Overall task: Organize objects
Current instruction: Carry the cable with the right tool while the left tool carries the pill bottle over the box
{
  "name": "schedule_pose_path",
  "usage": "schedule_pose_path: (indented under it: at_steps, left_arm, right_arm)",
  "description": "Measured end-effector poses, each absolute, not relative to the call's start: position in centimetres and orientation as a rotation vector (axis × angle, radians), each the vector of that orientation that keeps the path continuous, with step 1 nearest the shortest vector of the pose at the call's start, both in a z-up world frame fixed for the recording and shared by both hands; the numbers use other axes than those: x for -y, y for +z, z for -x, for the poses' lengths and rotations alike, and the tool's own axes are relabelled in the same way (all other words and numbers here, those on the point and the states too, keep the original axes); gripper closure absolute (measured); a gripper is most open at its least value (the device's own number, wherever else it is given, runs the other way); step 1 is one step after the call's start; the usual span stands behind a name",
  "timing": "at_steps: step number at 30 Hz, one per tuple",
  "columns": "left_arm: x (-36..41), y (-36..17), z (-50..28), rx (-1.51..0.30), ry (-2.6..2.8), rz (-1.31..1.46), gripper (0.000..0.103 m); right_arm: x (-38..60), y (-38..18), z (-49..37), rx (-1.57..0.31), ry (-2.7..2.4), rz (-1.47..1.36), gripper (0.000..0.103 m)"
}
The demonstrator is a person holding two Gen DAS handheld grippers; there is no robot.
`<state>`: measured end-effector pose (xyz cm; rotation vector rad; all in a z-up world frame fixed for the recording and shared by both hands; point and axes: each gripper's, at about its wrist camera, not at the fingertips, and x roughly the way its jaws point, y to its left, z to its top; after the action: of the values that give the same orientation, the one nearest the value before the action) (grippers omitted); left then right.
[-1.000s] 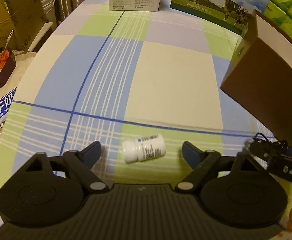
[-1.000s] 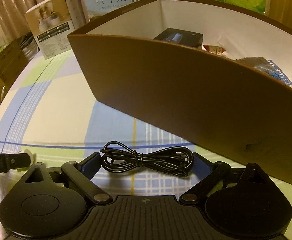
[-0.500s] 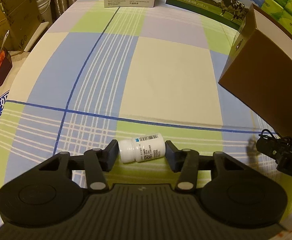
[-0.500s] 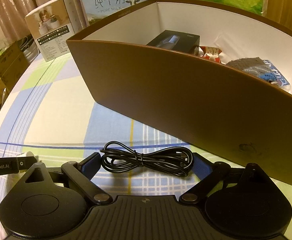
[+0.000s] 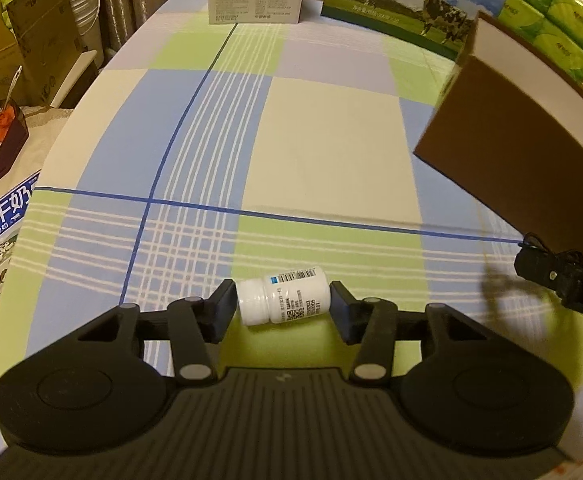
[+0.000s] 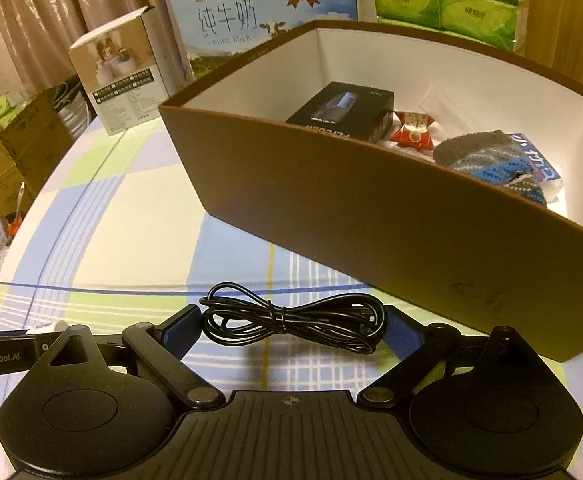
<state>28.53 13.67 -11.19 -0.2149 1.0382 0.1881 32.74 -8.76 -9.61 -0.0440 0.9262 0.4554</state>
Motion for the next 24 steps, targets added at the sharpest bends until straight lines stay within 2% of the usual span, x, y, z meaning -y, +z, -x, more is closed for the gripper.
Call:
schedule_pose_path:
  at_steps: [12, 24]
  left_arm:
    - [-9.2, -6.8, -26.7, -0.964, 0.062, 0.178, 0.058]
    - [-1.6, -2.6, -28.4, -0.875, -0.096, 0.108, 0.058]
  right_arm:
    - [12.9, -5.8, -29.8, -0.899, 0.479, 0.016, 0.011]
    - [19.5, -1.6, -28.9, -0.837, 0.432, -0.044, 0.011]
